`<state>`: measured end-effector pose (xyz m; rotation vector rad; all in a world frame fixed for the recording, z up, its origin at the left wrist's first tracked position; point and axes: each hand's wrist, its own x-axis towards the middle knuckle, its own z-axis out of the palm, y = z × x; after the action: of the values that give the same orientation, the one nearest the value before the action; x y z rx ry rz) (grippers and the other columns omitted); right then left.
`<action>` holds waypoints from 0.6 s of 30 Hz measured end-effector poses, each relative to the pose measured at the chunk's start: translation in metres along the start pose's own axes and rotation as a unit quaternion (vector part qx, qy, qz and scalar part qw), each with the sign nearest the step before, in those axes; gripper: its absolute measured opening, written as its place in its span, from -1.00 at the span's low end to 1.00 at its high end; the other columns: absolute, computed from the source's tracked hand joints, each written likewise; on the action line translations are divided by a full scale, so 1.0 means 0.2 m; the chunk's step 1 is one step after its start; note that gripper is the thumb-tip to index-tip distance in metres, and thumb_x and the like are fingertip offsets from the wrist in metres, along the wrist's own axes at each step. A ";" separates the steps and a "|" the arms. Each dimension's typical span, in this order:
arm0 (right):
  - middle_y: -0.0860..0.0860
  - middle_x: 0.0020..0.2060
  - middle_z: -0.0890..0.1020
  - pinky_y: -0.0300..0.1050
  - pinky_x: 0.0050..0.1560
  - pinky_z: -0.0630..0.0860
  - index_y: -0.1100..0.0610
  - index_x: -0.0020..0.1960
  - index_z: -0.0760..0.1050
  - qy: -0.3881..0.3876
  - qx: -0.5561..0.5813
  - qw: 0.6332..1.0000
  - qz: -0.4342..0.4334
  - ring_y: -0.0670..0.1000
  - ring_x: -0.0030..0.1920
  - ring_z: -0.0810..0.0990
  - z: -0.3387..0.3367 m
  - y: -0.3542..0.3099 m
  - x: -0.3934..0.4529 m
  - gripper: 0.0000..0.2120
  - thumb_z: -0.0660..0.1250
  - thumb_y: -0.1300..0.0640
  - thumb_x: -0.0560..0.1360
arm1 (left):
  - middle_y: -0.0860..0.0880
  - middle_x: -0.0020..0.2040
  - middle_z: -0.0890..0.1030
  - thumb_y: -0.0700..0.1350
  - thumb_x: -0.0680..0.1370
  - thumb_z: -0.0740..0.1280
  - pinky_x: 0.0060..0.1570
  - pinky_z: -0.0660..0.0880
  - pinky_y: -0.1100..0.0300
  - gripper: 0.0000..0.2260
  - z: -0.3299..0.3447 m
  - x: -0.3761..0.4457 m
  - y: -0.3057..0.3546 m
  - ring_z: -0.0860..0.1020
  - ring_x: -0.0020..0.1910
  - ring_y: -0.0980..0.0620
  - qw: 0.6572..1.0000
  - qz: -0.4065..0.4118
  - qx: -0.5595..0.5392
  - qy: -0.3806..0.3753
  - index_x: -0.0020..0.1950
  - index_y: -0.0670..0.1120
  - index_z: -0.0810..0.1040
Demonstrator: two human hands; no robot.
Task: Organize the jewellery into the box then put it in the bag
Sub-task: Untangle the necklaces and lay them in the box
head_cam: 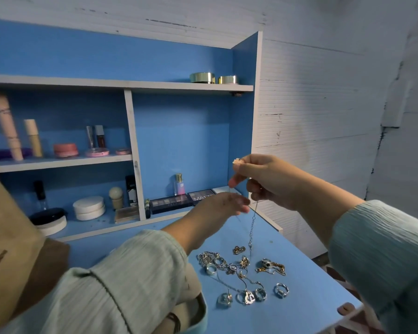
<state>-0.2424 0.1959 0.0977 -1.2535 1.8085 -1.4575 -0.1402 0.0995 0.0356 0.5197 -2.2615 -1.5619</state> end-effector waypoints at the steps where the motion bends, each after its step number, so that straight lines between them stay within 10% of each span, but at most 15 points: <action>1: 0.02 -0.29 0.65 -0.24 -0.44 0.34 0.12 -0.14 0.44 0.008 0.014 1.000 -0.001 -0.07 -0.48 0.29 0.00 -0.01 -0.02 -0.84 0.25 0.06 0.56 | 0.11 -0.22 0.62 0.05 0.56 0.24 0.17 0.39 0.12 -0.85 -0.01 -0.02 0.01 0.59 -0.05 0.11 0.998 -0.012 -0.051 0.028 -0.02 0.04 0.56; 7: 0.02 -0.41 0.50 -0.22 -0.42 0.27 0.13 -0.15 0.44 0.059 0.080 0.995 0.029 -0.06 -0.45 0.29 -0.06 0.02 -0.15 -0.87 0.20 0.17 0.57 | 0.05 -0.51 0.39 -0.14 0.60 0.20 -0.06 0.46 0.15 -0.84 -0.14 -0.26 -0.03 0.50 -0.47 0.10 0.954 -0.072 -0.279 0.082 -0.12 -0.12 0.52; 14: 0.00 -0.49 0.40 -0.18 -0.34 0.23 0.15 -0.22 0.40 0.037 0.070 0.997 0.022 -0.04 -0.45 0.25 -0.02 0.11 -0.35 -0.83 0.20 0.22 0.55 | 0.06 -0.44 0.48 -0.08 0.59 0.14 -0.10 0.46 0.11 -0.76 -0.24 -0.54 -0.03 0.54 -0.44 0.11 0.838 0.004 -0.527 0.139 -0.18 -0.07 0.54; 18: -0.02 -0.49 0.40 -0.18 -0.32 0.26 0.18 -0.22 0.42 0.022 -0.007 1.000 -0.019 -0.05 -0.43 0.29 0.05 0.12 -0.50 -0.84 0.20 0.28 0.53 | 0.07 -0.39 0.55 -0.09 0.60 0.15 -0.06 0.44 0.17 -0.78 -0.18 -0.69 -0.02 0.55 -0.39 0.15 0.828 0.037 -0.529 0.182 -0.07 -0.07 0.59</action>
<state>-0.1968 0.2785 0.0556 -1.2793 1.8364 -1.5053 -0.0012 0.1357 0.0350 0.3314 -0.8677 -2.1139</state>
